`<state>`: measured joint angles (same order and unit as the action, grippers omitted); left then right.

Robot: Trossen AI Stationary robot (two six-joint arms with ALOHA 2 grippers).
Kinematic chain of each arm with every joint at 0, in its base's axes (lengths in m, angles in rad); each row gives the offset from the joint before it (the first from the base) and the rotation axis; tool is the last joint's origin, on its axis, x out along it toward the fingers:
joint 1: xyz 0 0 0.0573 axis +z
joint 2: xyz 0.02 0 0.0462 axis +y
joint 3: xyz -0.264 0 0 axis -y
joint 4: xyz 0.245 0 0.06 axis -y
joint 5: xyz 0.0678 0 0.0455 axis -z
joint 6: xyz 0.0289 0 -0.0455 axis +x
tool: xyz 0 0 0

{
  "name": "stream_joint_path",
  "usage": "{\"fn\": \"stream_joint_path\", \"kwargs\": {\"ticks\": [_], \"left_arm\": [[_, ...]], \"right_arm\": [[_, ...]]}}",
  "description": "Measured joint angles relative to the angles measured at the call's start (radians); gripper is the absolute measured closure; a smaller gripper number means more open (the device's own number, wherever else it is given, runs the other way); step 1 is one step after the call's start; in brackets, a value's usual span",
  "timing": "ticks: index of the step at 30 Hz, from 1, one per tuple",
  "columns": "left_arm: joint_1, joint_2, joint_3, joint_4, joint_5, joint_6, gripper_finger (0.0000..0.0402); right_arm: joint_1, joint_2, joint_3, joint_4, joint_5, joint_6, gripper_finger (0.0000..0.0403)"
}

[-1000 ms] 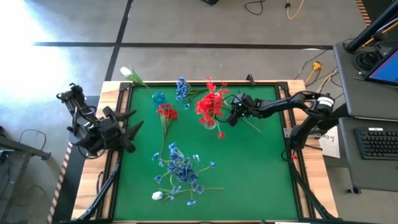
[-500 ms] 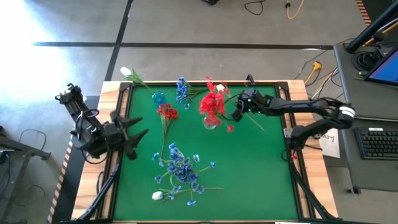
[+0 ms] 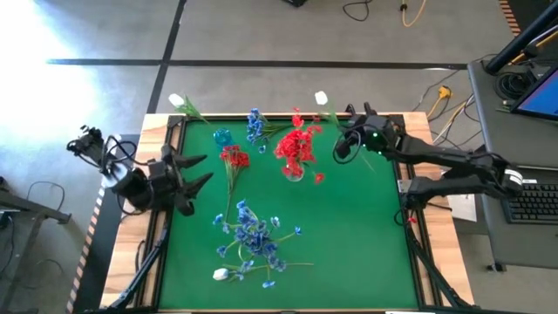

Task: Sort flowers into vase by color
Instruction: Put the top white flower into the blue vase

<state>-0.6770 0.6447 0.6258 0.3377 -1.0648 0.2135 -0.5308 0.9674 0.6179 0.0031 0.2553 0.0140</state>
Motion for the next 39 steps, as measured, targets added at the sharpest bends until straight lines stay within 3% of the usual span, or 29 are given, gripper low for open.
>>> {"fn": "stream_joint_path", "kwargs": {"ticks": [5,15,20,23,27,33,39], "left_arm": [[0.068,-0.005,0.022,0.012,0.094,0.032,0.0164],[0.214,0.063,0.18,-0.197,0.291,0.032,0.0164],[0.32,0.128,0.237,-0.231,0.465,0.044,0.0164],[0.388,0.165,0.258,-0.227,0.583,0.062,0.0164],[0.478,0.208,0.278,-0.229,0.665,0.067,0.0164],[0.591,0.266,0.314,-0.203,0.871,0.066,0.0164],[0.622,0.348,0.378,-0.157,0.893,0.093,0.0164]], "right_arm": [[0.0,-0.04,0.053,0.001,0.008,-0.053,0.039],[0.0,-0.026,0.256,-0.022,0.008,-0.176,0.039],[0.006,-0.003,0.375,-0.1,-0.004,-0.19,0.039],[0.021,0.009,0.434,-0.113,-0.063,-0.19,0.039],[0.054,0.025,0.51,-0.11,-0.153,-0.19,0.039],[0.123,0.071,0.602,-0.106,-0.22,-0.19,0.039],[0.223,0.144,0.674,-0.068,-0.293,-0.189,0.039]]}}
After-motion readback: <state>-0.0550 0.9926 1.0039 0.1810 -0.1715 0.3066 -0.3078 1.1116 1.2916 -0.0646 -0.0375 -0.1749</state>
